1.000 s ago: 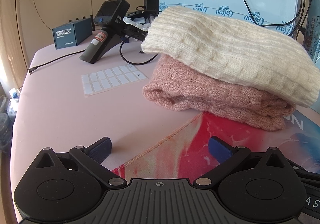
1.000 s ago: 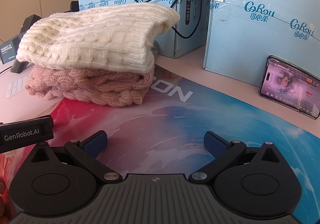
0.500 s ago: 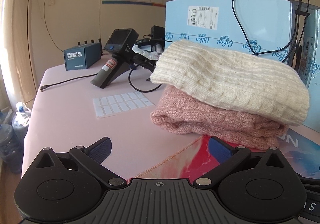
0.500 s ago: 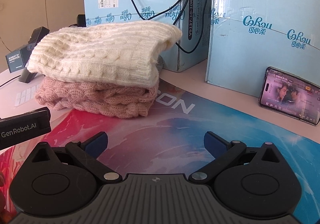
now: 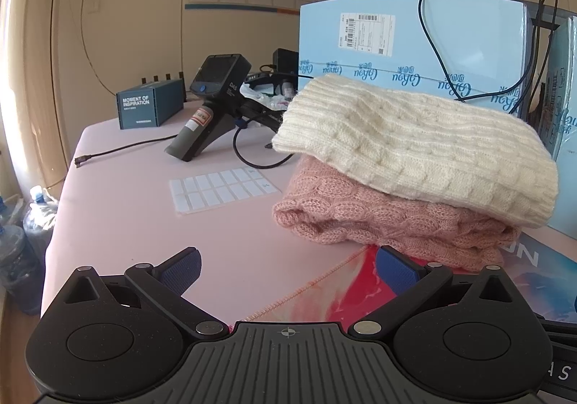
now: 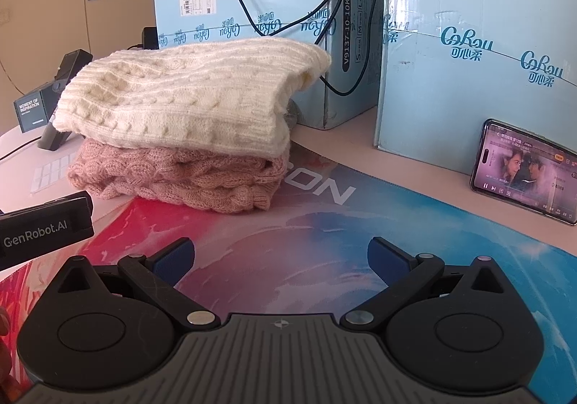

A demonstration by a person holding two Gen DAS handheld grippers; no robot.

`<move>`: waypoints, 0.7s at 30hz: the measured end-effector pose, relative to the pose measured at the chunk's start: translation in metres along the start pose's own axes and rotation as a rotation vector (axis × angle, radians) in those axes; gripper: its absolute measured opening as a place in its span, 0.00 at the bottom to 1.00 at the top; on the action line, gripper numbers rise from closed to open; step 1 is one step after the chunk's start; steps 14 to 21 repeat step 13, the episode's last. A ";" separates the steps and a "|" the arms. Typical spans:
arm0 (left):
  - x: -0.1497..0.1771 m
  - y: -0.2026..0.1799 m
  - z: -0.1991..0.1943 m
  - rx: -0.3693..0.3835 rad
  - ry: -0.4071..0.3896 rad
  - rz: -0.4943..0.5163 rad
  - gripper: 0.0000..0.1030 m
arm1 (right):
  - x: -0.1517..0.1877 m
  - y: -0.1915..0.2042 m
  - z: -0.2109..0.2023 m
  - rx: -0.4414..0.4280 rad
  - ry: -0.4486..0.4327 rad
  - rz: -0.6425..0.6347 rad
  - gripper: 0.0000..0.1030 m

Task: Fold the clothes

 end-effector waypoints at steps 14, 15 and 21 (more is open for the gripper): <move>-0.001 0.000 -0.001 0.005 -0.009 0.001 1.00 | 0.000 -0.002 0.000 -0.005 0.000 0.011 1.00; -0.001 0.000 -0.001 0.005 -0.009 0.001 1.00 | 0.000 -0.002 0.000 -0.005 0.000 0.011 1.00; -0.001 0.000 -0.001 0.005 -0.009 0.001 1.00 | 0.000 -0.002 0.000 -0.005 0.000 0.011 1.00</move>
Point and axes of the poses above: each gripper's, at about its wrist camera, not at the fingertips, and z roughly the way its jaws point, y to its left, x to its underside, the point moved 10 cm from there along z, roughly the way its jaws point, and after that the axes turned 4 degrees about y, right-handed, at the moved point
